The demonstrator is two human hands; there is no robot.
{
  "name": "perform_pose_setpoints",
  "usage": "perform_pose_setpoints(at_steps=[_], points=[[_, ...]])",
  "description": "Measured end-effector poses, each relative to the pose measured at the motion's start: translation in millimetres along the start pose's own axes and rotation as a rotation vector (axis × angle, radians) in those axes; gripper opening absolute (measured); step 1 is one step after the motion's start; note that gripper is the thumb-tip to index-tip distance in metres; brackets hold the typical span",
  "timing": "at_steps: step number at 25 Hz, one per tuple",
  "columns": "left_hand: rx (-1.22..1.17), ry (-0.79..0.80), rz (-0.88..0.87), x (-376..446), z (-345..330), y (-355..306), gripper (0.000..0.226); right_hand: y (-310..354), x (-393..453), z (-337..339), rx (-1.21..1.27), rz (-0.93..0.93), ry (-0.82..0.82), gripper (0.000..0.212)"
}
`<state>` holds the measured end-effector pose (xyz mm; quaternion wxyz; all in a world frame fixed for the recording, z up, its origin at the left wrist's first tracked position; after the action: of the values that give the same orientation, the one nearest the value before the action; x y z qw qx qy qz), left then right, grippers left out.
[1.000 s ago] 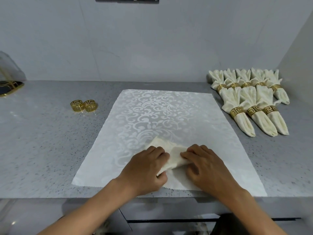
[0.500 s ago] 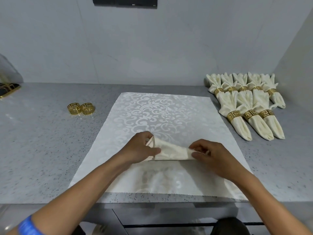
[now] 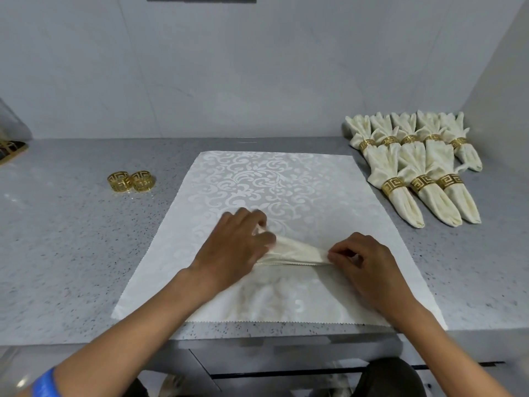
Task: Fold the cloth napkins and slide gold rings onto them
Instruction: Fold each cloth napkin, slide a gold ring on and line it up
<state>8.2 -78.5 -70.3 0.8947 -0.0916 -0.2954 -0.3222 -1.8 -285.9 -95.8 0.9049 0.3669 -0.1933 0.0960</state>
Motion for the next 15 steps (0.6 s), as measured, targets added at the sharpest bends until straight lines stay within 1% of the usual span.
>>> perform_pose_setpoints(at_steps=[1, 2, 4, 5, 7, 8, 10, 12, 15], points=[[0.045, 0.007, -0.110, -1, -3, -14, 0.016, -2, 0, 1, 0.003, -0.009, 0.002, 0.009], [0.039, 0.026, -0.132, -3, -6, -21, 0.018, -4, 0, 0, -0.002, -0.015, 0.010, 0.009], [-0.004, 0.082, -0.022, -5, -11, -19, 0.006, -3, 0, -1, -0.041, 0.021, 0.018, 0.009], [-0.029, 0.101, 0.047, -6, -12, -17, 0.011, -2, 0, -1, -0.061, 0.051, 0.016, 0.009], [0.005, 0.095, 0.015, -11, -14, -21, 0.026, 3, -2, 2, -0.103, 0.130, 0.029, 0.006], [0.010, 0.082, 0.000, -13, -13, -20, 0.029, 5, -4, 3, -0.115, 0.172, 0.058, 0.010], [0.008, 0.044, -0.030, -15, -11, -18, 0.024, 8, -6, 5, -0.163, 0.249, 0.105, 0.023], [0.015, -0.007, -0.045, -16, -8, -18, 0.022, 5, -3, 9, -0.183, 0.238, 0.075, 0.018], [0.035, -0.051, -0.056, -19, -8, -19, 0.029, -1, 4, 18, -0.175, 0.153, -0.015, 0.014]])
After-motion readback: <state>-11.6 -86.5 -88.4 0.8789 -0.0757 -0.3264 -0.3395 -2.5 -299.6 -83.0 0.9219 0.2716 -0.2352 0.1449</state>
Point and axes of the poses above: each hand's wrist, its own x-axis towards the middle knuckle, its own z-axis out of the back of the hand, y = z × x, the point moved 10 cm from there along x, towards the middle knuckle, and after that the axes turned 8 degrees about -y, right-handed, at the moved point
